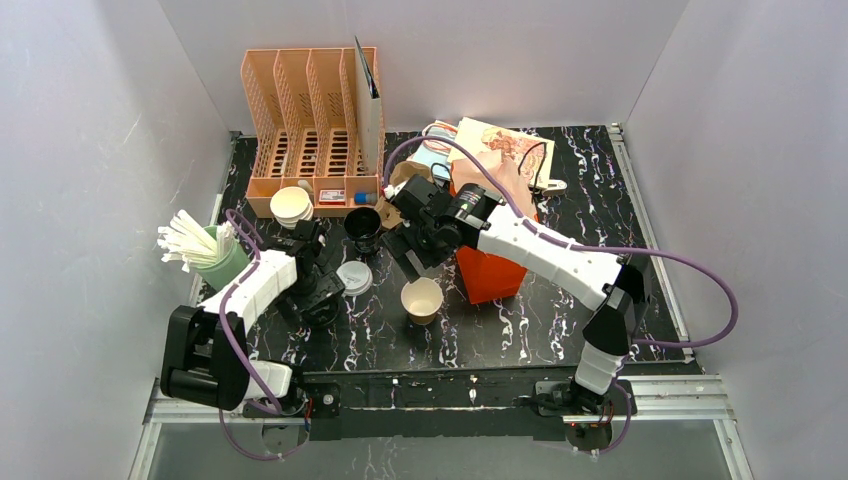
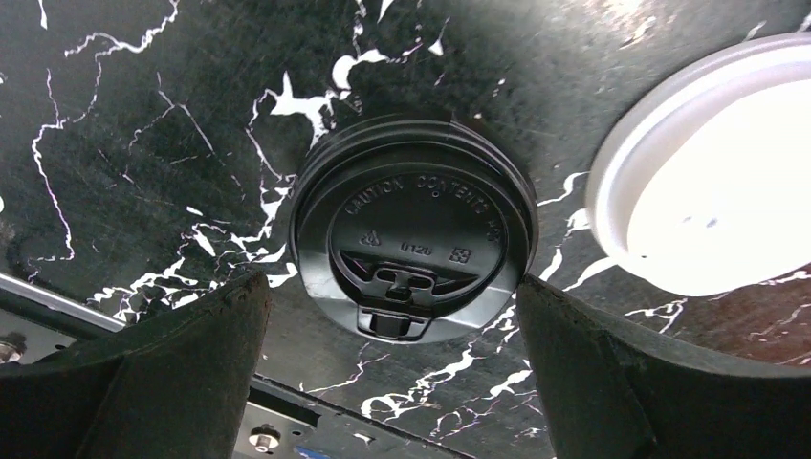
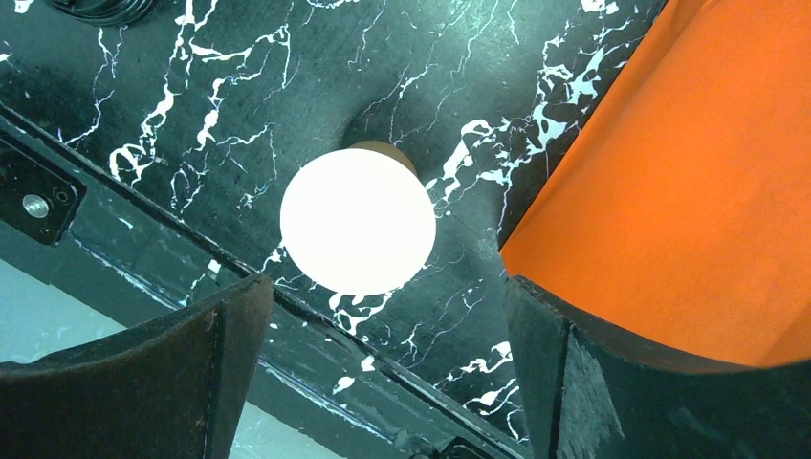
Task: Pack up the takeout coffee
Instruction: Close the cup lid on the coffee cup.
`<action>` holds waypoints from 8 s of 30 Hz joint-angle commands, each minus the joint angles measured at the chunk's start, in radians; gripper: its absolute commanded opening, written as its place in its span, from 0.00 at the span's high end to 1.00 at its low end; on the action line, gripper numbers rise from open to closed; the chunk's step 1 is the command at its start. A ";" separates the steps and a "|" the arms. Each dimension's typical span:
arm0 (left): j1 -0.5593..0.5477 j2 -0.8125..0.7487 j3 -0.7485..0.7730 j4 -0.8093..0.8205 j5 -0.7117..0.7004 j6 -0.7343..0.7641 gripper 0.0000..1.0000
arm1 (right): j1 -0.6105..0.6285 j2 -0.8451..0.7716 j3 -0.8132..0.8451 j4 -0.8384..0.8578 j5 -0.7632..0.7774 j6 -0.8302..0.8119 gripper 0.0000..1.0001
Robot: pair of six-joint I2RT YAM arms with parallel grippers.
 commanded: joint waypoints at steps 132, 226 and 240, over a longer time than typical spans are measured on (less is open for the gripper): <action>-0.740 0.309 0.653 -0.176 0.063 0.197 0.26 | -0.048 -0.424 0.079 0.325 0.481 -0.193 0.02; -0.812 0.400 0.617 -0.174 -0.052 0.204 0.20 | -0.063 -0.405 0.093 0.253 0.432 -0.174 0.02; -0.811 0.379 0.539 -0.105 -0.019 0.217 0.23 | -0.063 -0.399 0.110 0.208 0.405 -0.141 0.02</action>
